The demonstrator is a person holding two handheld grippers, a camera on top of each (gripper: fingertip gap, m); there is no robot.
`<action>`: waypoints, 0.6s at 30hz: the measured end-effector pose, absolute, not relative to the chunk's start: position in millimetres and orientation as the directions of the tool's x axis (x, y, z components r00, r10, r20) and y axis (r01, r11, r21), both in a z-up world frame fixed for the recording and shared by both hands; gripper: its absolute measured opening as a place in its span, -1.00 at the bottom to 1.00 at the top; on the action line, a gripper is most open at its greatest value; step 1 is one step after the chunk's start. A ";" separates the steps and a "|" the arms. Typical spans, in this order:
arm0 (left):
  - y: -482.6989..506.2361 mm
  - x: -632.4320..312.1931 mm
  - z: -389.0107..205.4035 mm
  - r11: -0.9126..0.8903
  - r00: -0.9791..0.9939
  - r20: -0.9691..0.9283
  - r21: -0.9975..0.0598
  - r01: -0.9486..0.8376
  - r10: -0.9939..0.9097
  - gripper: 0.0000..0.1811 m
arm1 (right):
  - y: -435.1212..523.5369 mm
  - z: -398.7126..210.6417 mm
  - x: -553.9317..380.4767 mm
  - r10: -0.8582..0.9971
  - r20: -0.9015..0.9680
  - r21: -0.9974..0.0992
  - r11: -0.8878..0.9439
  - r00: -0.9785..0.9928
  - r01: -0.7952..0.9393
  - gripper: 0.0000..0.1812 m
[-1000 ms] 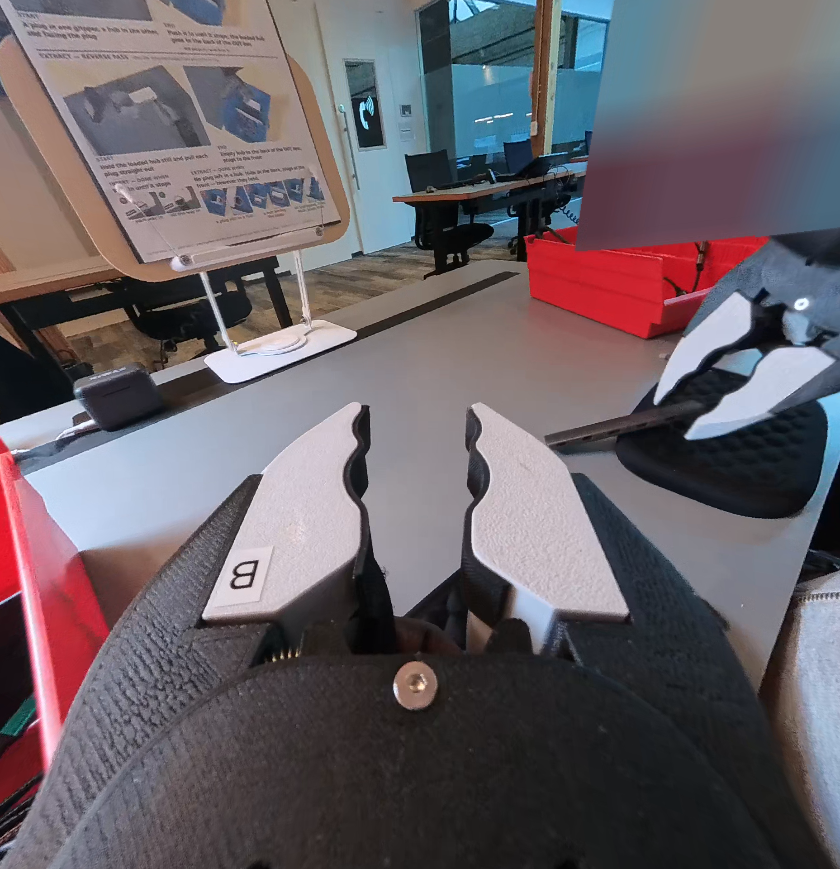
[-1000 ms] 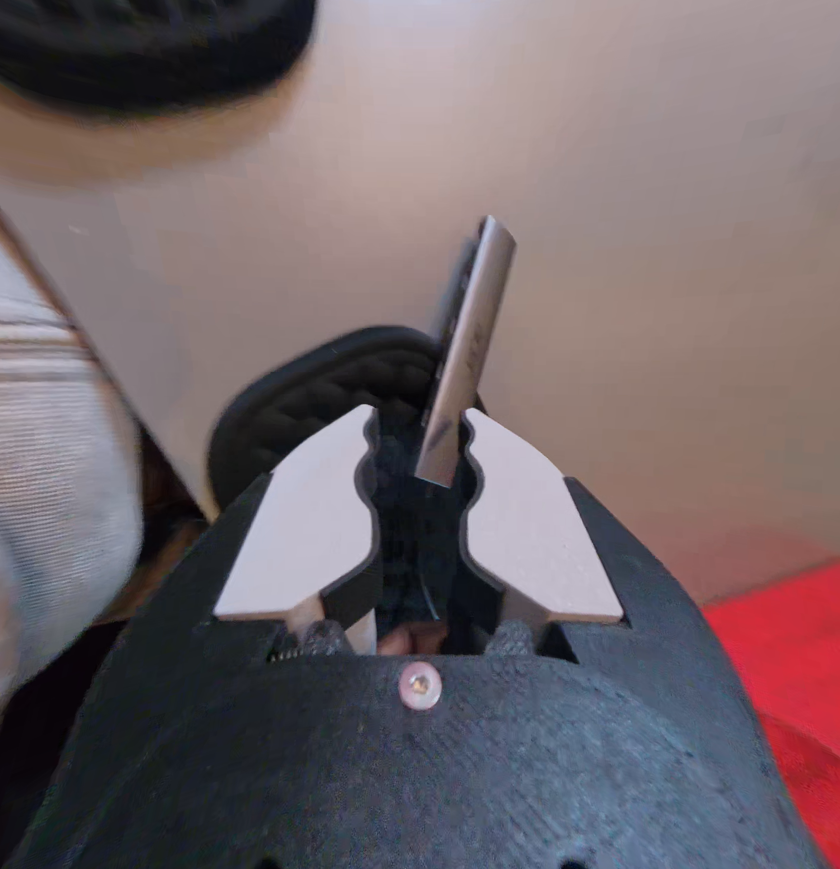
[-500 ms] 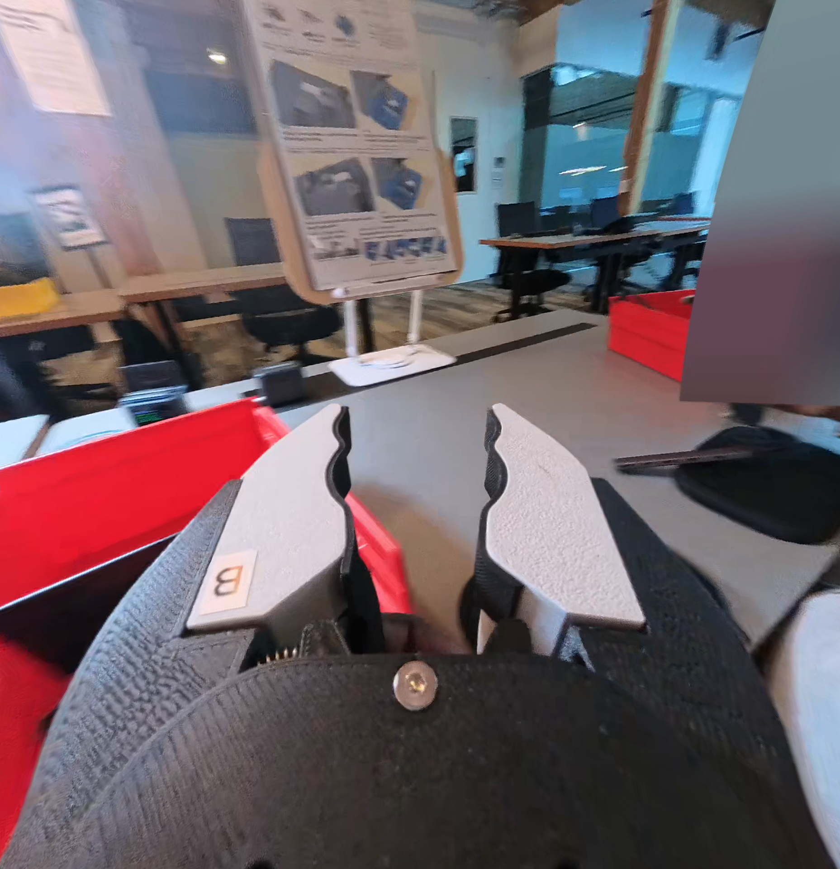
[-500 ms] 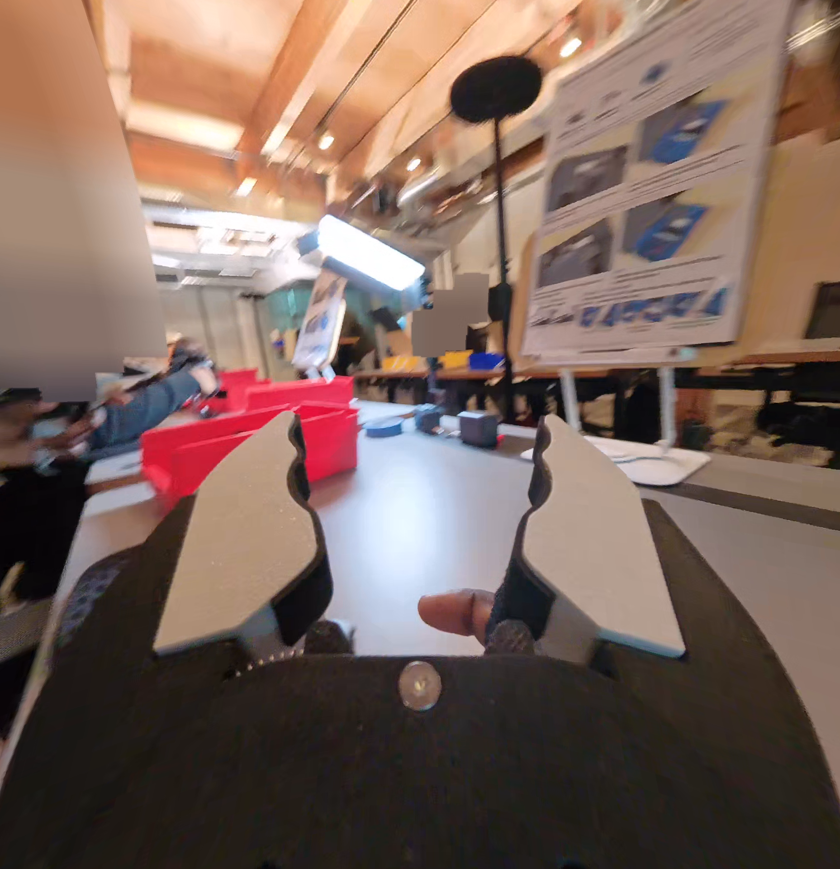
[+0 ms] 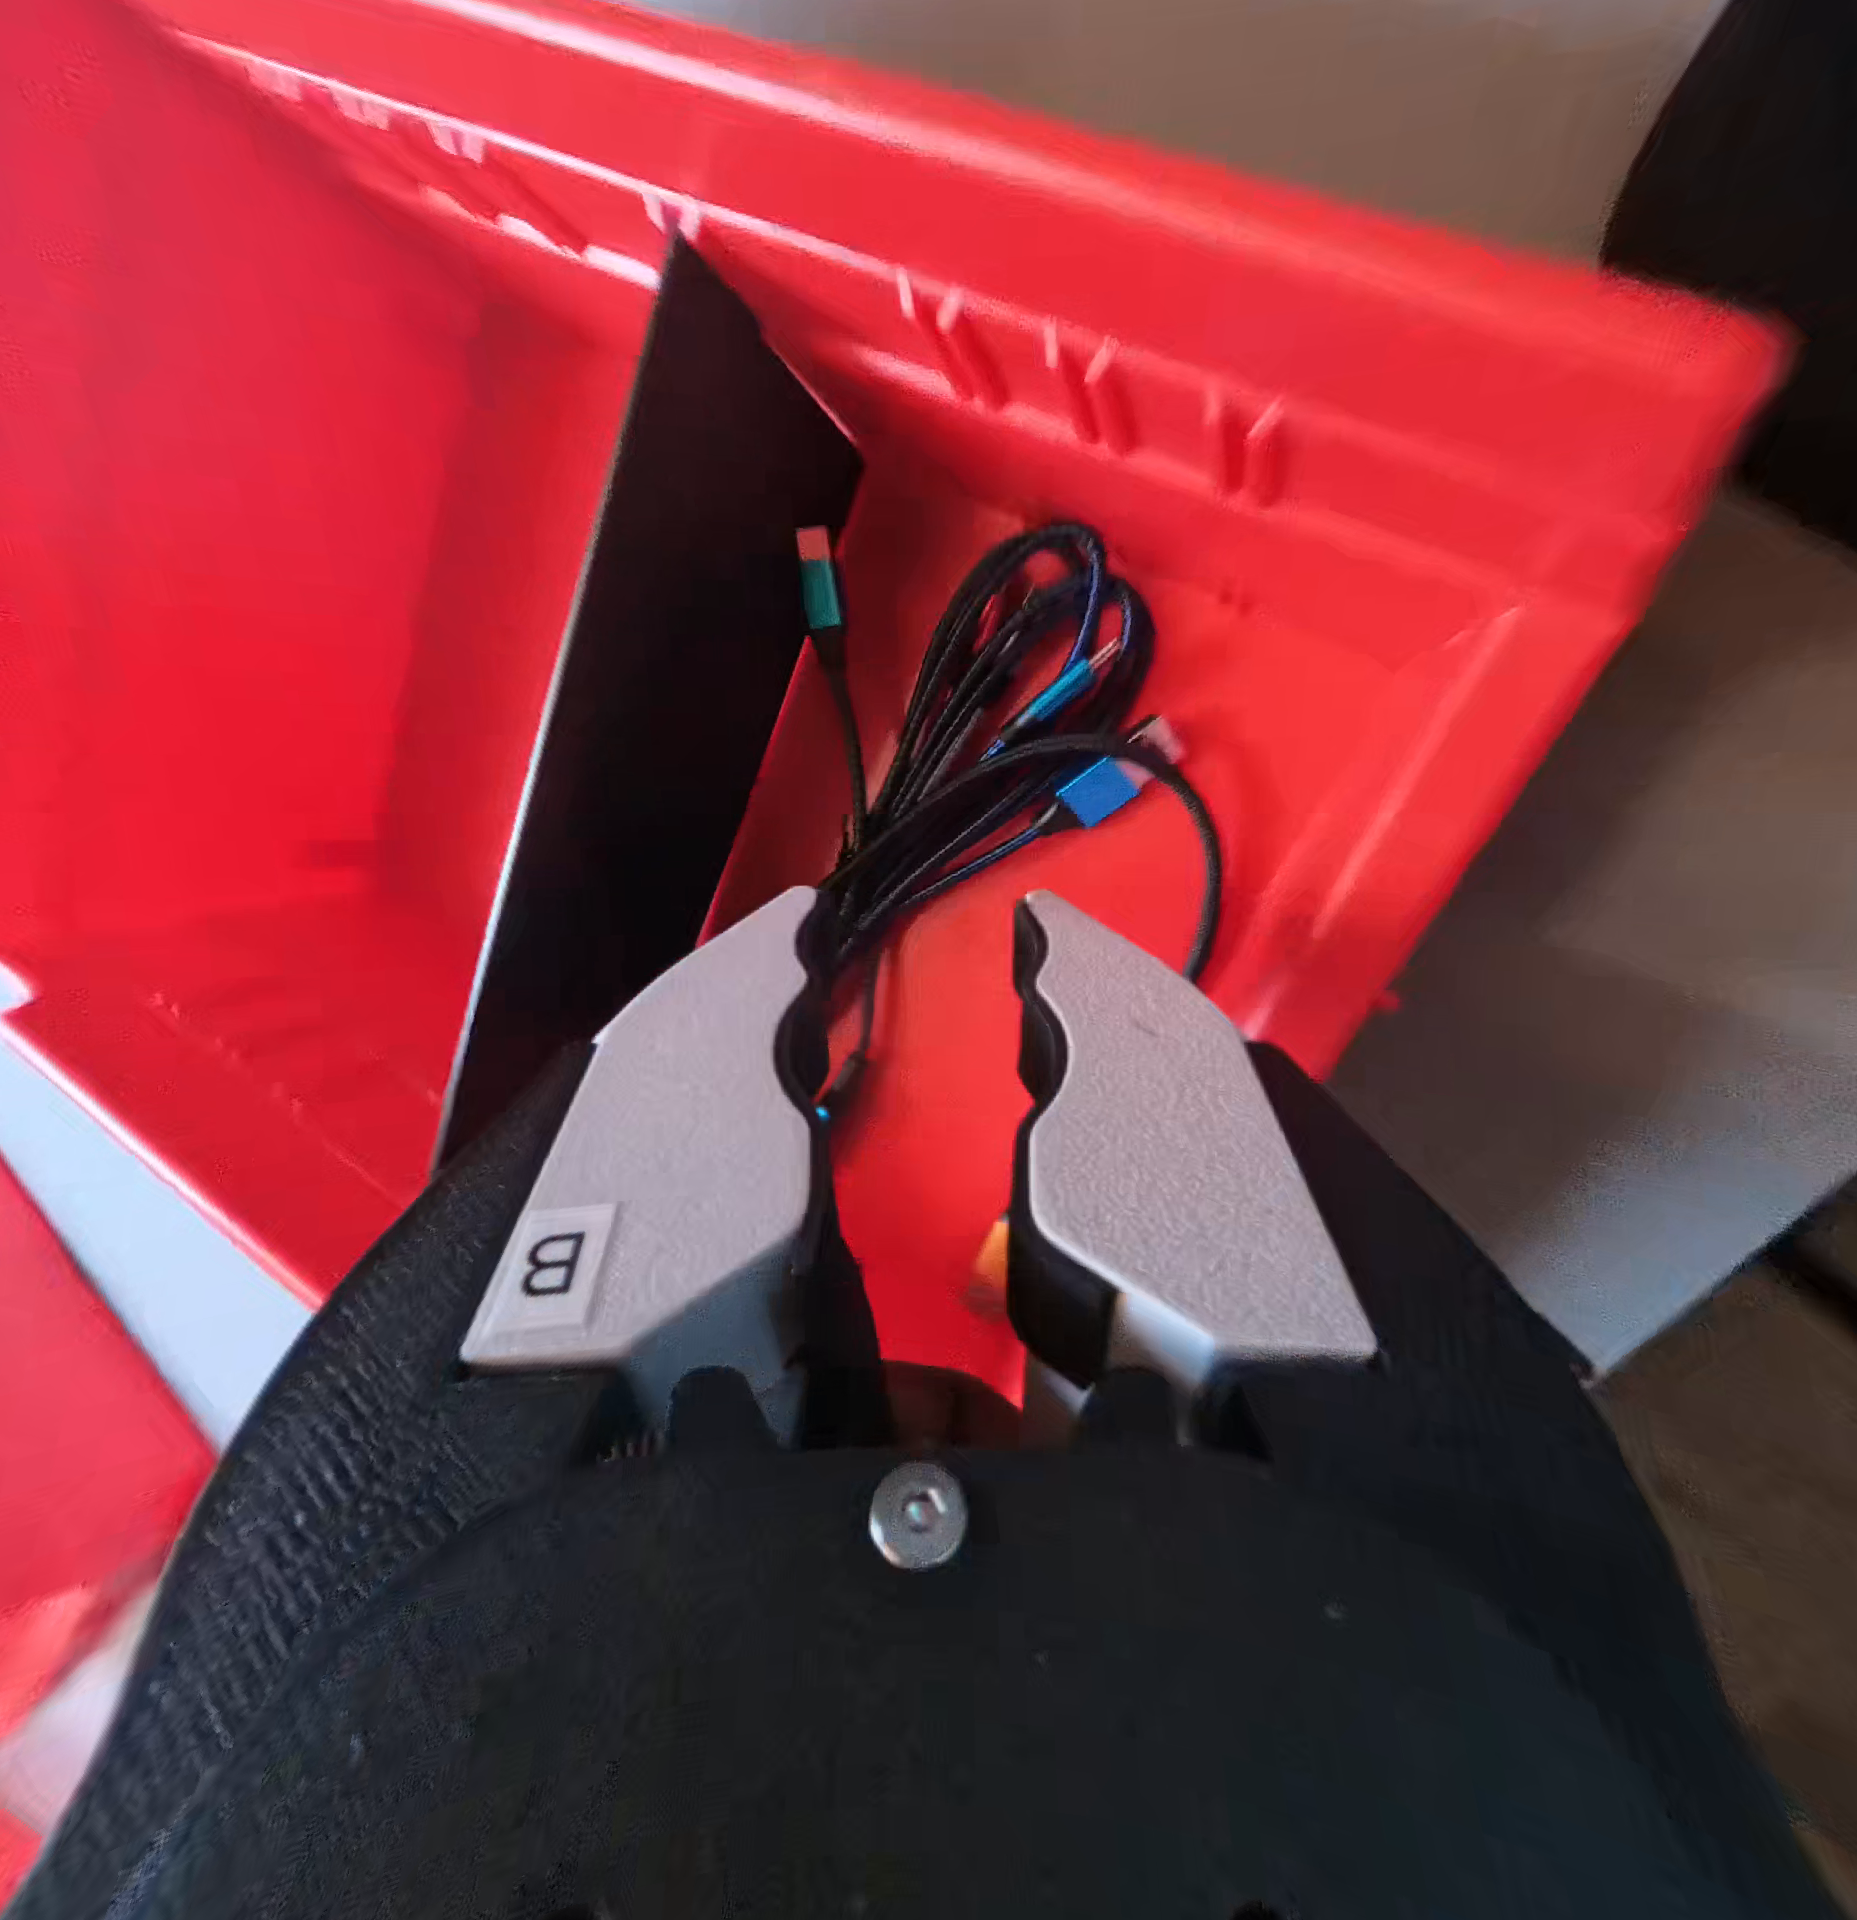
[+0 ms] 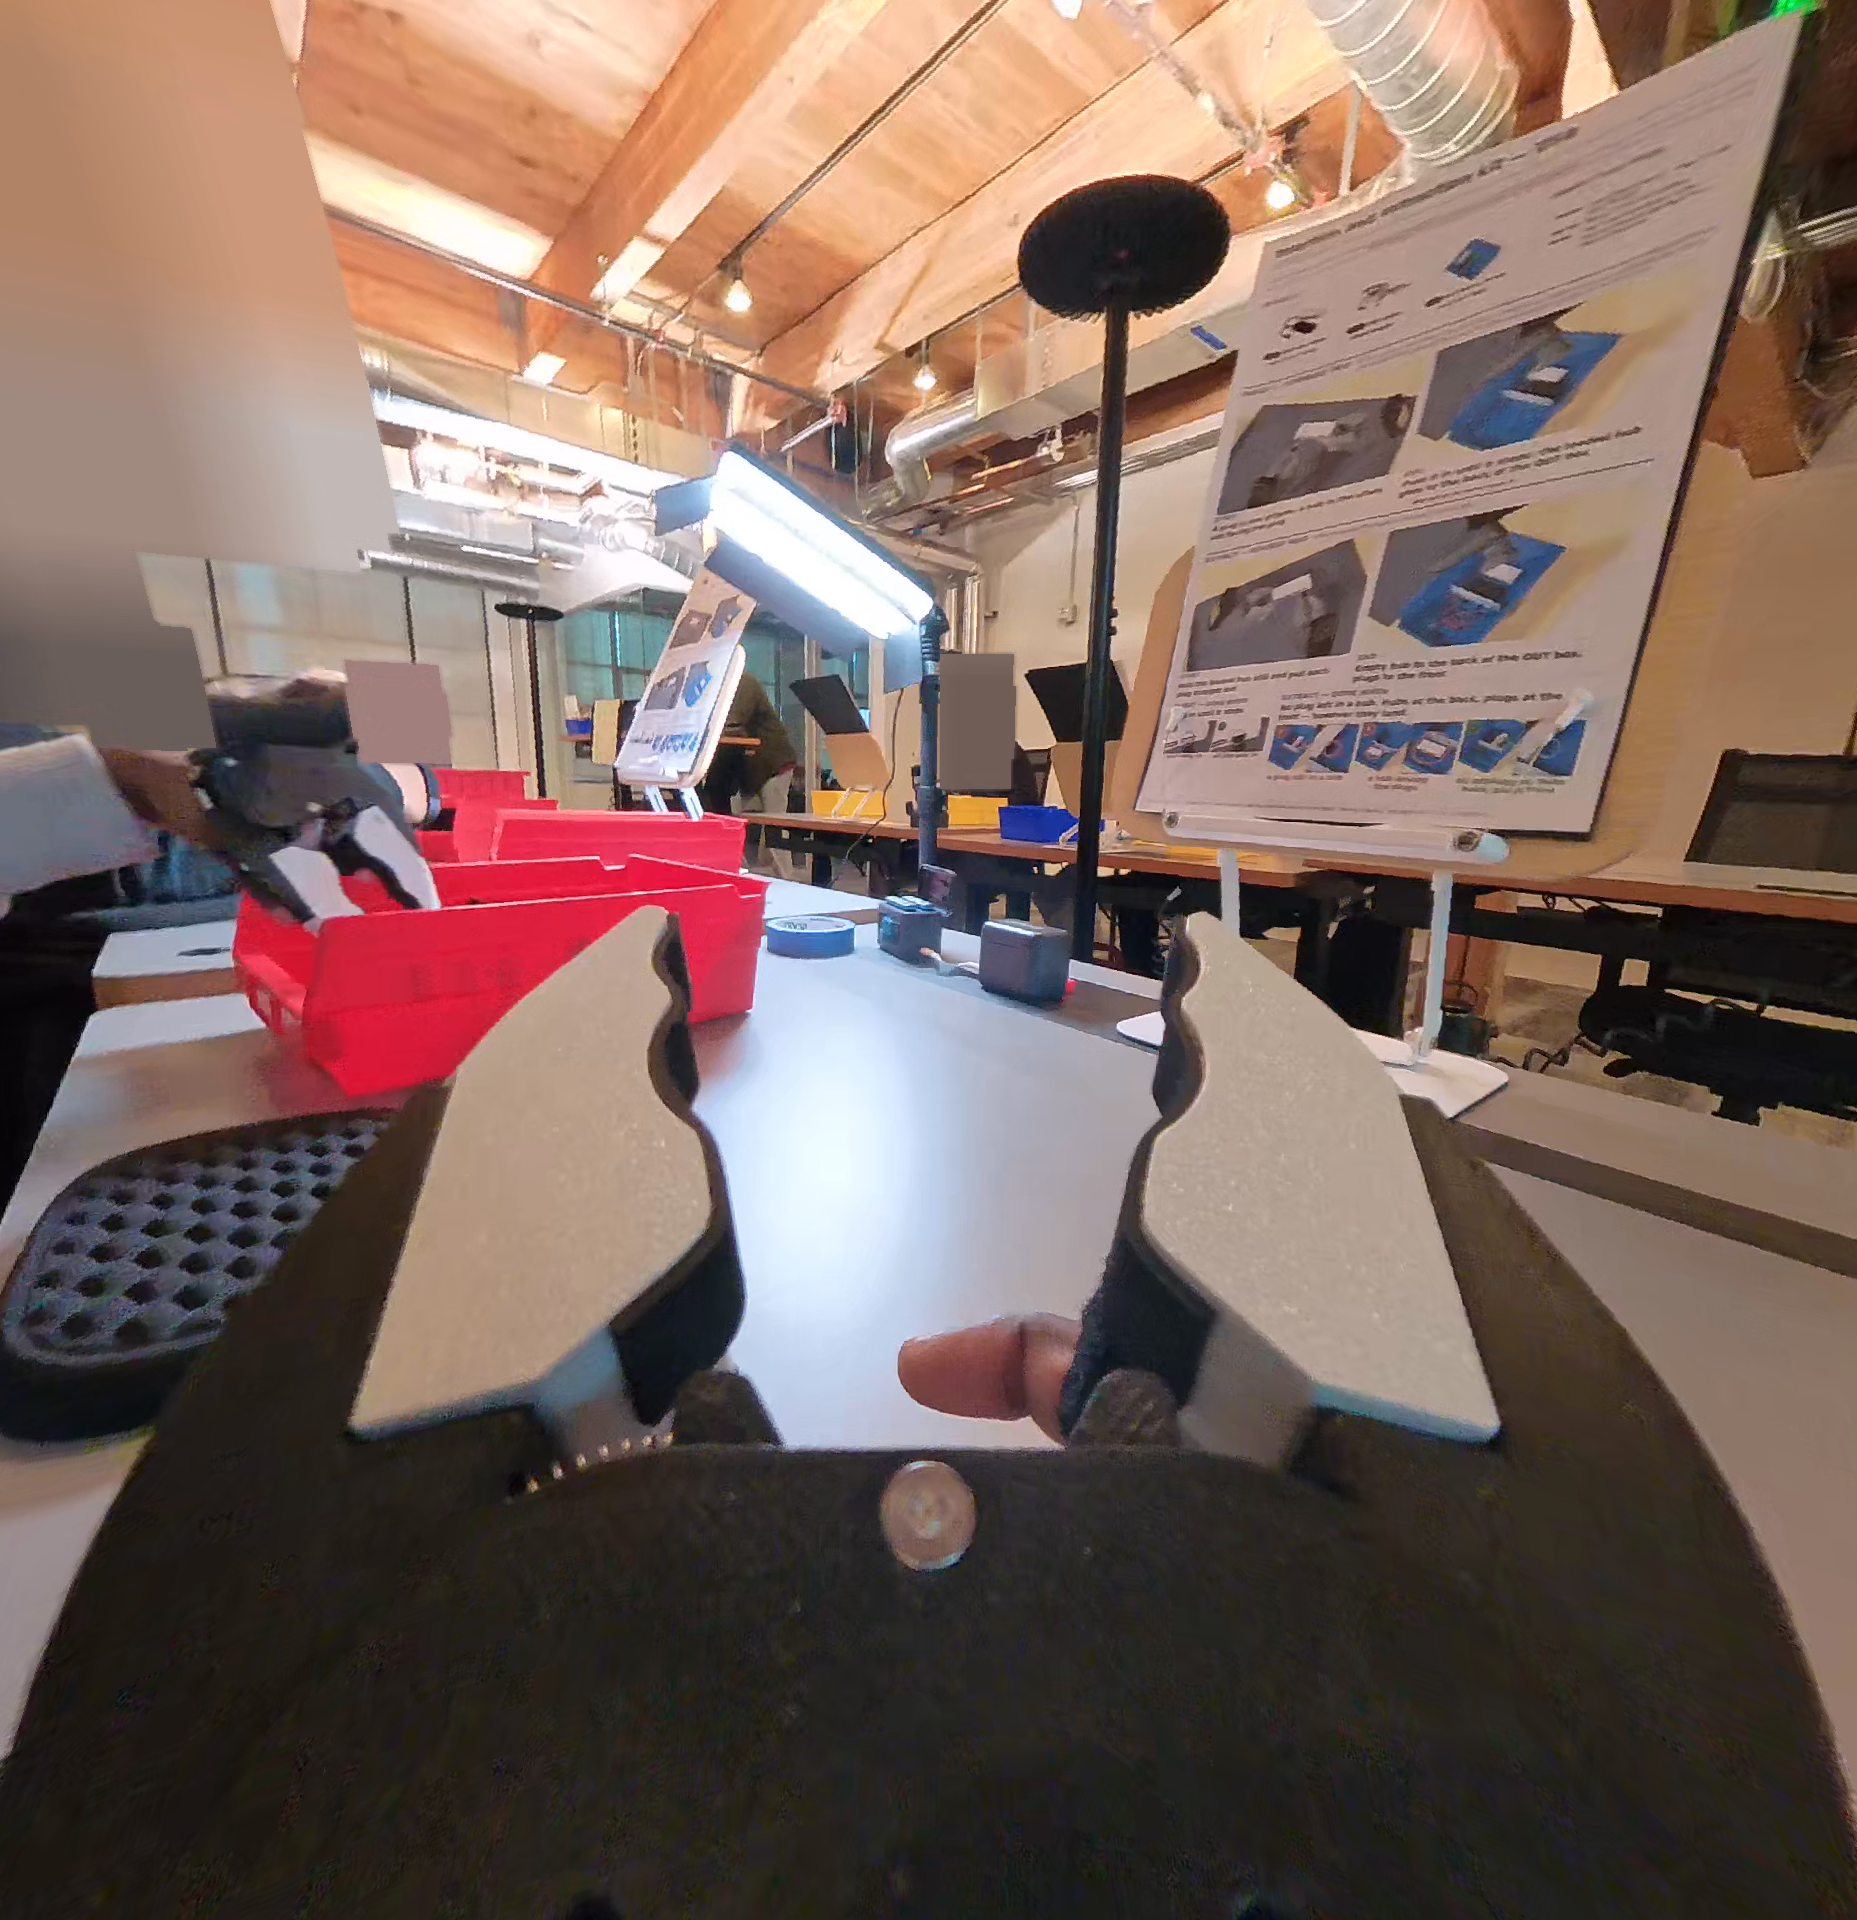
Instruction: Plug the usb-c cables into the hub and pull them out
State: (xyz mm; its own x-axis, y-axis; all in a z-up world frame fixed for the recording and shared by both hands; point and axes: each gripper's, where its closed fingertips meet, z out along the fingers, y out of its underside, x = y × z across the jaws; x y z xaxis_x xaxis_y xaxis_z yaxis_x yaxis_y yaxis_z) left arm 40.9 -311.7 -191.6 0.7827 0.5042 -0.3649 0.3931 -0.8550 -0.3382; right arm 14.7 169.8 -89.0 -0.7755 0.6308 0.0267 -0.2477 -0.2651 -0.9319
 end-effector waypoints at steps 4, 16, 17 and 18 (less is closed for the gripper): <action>-316.2 25.0 -215.9 -0.957 0.875 -0.392 -0.175 0.233 0.285 -0.76 | 169.9 -87.4 15.9 0.628 0.034 -0.932 -0.261 -0.777 -0.252 -0.04; -309.9 17.8 -231.9 -0.972 0.883 -0.430 -0.207 0.109 0.190 -0.93 | 176.8 -85.4 12.9 0.651 0.025 -0.926 -0.270 -0.758 -0.262 -0.09; -310.9 17.4 -230.5 -0.970 0.874 -0.443 -0.218 0.110 0.198 -0.97 | 176.5 -85.2 13.2 0.651 0.028 -0.926 -0.268 -0.758 -0.264 -0.09; -313.1 16.9 -228.2 -0.967 0.863 -0.459 -0.227 0.117 0.212 -0.99 | 176.1 -84.9 13.5 0.653 0.034 -0.927 -0.263 -0.757 -0.268 -0.09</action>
State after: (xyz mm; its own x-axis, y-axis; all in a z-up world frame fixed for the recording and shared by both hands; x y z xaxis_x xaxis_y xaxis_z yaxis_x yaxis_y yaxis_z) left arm 16.9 -313.1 -228.2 0.8627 0.2120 -0.4591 0.1168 -0.9669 -0.2270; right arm 13.5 176.1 -84.9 -0.7570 0.6526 0.0339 -0.2679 -0.2625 -0.9270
